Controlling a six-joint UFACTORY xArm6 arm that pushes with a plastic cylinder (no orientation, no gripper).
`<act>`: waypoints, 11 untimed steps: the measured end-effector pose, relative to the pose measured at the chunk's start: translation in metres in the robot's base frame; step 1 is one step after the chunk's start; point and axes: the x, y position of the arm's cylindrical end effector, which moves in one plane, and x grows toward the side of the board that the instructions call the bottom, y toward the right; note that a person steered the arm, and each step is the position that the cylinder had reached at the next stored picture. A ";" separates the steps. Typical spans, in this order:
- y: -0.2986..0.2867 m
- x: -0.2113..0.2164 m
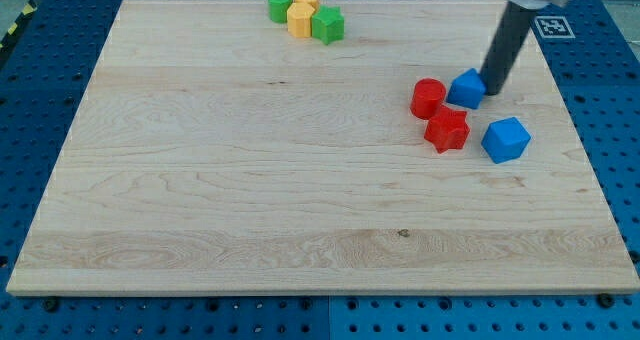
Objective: Nudge the group of blocks a bit right
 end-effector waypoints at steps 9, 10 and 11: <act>-0.320 -0.177; -0.207 -0.177; -0.101 -0.155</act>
